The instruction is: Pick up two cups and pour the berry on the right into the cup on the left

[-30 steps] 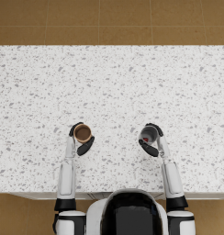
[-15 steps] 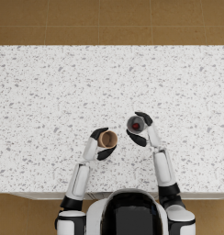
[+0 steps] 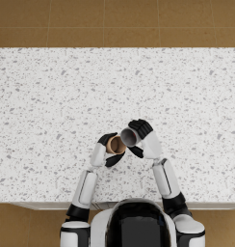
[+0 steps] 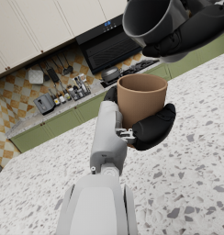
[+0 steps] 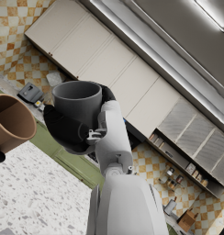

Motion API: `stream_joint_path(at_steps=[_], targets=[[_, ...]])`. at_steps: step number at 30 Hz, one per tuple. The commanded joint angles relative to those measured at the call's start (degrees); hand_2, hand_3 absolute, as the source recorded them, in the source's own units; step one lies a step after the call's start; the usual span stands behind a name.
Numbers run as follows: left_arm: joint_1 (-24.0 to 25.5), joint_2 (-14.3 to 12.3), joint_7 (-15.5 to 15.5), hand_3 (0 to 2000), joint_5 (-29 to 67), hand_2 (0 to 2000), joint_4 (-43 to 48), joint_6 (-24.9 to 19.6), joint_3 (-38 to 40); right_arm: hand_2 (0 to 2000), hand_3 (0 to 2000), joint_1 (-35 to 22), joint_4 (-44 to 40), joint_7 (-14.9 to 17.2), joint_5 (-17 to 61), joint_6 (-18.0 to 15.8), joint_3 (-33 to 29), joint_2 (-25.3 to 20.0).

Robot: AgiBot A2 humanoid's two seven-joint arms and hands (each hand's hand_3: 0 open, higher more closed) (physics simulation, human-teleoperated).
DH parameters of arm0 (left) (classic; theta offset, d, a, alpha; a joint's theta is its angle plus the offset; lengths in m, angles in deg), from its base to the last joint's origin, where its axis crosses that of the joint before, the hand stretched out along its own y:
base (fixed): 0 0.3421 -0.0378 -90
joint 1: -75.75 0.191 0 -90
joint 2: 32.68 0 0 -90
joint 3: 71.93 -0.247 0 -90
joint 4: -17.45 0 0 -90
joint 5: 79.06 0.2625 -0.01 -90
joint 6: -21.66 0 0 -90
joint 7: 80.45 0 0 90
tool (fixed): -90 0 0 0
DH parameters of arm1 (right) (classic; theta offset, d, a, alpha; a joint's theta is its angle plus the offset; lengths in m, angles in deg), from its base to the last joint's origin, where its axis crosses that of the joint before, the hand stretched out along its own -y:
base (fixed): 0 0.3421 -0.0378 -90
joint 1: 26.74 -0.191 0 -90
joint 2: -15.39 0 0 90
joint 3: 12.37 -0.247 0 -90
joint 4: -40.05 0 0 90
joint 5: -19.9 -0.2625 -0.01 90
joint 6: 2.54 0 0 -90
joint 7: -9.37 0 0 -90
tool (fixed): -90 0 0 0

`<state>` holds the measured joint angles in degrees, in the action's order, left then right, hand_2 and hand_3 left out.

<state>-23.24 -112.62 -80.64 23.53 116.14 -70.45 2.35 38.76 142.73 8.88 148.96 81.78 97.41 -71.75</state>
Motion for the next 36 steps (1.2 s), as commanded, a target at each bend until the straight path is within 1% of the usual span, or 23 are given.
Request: stream_joint_path(at_steps=[1, 11, 12, 13, 15, 28, 32, 33, 34, 36], targets=[[-0.6, -0.4, 0.0, 1280, 0.0, 2000, -0.9, 0.0, 0.3, 2000, 1280, -1.2, 1.4, 0.0, 1.8, -0.1, 0.1, -0.9], [-1.3, -1.5, 0.0, 1280, 0.0, 2000, -1.7, 0.0, 0.3, 2000, 1280, -2.4, 3.0, 0.0, 20.2, -0.2, 2.9, -2.7], [-1.4, -1.7, 0.0, 1280, 0.0, 2000, -1.6, 0.0, 0.2, 2000, 1280, -15.9, 3.2, 0.0, 22.1, -0.2, 22.2, 17.8], [-1.4, -1.7, 0.0, 1280, 0.0, 2000, -1.6, 0.0, 0.2, 2000, 1280, -4.8, 3.6, 0.0, 23.9, -0.2, 7.5, 2.4], [-1.4, -1.9, 0.0, 1280, 0.0, 2000, -1.6, -0.1, 0.3, 2000, 1280, -5.3, 3.5, 0.0, 27.6, 0.2, 8.3, 3.0], [-1.3, -2.7, 0.1, 1280, 0.0, 2000, -2.1, -0.1, 1.9, 2000, 1280, -4.2, 4.1, 0.0, 51.0, 0.0, 8.4, 1.8], [-1.3, -2.9, 0.1, 1280, 0.0, 2000, -1.4, -0.1, 2.8, 2000, 1280, -3.6, 4.4, 0.0, 53.4, -0.2, 8.1, 1.7], [-0.7, -2.7, 0.1, 1280, 0.0, 2000, -2.1, -0.1, 2.3, 2000, 1280, -2.8, 5.3, 0.0, 53.7, -0.3, 8.7, 2.3], [-0.7, -2.7, 0.1, 1280, 0.0, 2000, -2.0, -0.1, 2.4, 2000, 1280, -2.7, 4.0, 0.0, 53.9, 0.0, 8.6, 2.2], [-0.7, -2.8, 0.1, 1280, 0.0, 2000, -1.9, -0.1, 2.6, 2000, 1280, -2.3, 4.4, 0.0, 54.1, 0.5, 8.7, 2.4]])
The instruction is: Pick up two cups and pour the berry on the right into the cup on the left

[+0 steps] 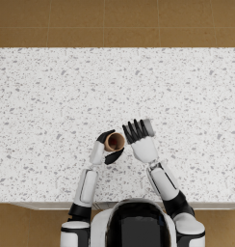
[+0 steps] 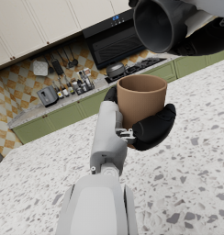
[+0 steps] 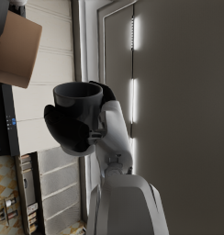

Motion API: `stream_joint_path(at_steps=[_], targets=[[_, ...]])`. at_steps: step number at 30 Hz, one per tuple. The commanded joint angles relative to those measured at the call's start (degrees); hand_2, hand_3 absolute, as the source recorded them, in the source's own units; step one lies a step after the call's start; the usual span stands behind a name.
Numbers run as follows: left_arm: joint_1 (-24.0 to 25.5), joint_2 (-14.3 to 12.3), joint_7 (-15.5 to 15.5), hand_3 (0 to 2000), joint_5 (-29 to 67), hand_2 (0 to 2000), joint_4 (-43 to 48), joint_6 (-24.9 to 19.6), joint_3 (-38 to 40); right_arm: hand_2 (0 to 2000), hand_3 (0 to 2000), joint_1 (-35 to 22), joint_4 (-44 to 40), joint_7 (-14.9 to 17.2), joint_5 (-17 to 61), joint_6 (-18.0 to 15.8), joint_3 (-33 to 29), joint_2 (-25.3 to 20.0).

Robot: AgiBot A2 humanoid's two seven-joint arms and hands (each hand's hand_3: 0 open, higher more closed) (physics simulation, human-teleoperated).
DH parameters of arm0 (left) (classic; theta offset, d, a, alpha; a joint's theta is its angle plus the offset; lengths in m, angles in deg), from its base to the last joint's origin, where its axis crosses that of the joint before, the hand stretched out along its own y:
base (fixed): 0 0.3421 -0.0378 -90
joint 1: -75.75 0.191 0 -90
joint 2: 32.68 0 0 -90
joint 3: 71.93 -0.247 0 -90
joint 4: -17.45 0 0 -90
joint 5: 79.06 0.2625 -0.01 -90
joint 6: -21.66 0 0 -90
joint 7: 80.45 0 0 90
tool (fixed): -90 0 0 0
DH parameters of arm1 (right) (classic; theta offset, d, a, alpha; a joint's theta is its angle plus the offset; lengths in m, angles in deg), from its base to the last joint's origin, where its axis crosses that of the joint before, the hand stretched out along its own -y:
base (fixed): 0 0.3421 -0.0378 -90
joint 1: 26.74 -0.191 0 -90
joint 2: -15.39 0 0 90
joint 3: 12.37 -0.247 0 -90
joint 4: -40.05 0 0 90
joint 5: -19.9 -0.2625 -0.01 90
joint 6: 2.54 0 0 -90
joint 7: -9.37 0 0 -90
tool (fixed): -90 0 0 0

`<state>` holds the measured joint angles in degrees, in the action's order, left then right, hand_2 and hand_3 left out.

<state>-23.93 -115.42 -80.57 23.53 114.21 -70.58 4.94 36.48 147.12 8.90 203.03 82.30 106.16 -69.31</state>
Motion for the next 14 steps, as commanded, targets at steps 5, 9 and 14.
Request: stream_joint_path(at_steps=[5, 9, 14], targets=[[0.0, 0.0, 0.0, 1280, 0.0, 2000, 0.1, 0.0, 0.1, 2000, 1280, 0.3, 0.3, 0.0, 0.2, 0.4, 0.1, 0.2], [0.0, -0.1, 0.0, 1280, 0.0, 2000, 0.1, 0.0, 0.2, 2000, 1280, 0.4, 0.4, 0.0, 0.2, 0.4, 0.2, 0.2], [0.0, -0.1, 0.0, 1280, 0.0, 2000, 0.1, 0.0, 0.2, 2000, 1280, 0.4, 0.4, 0.0, 0.2, 0.4, 0.2, 0.2]])
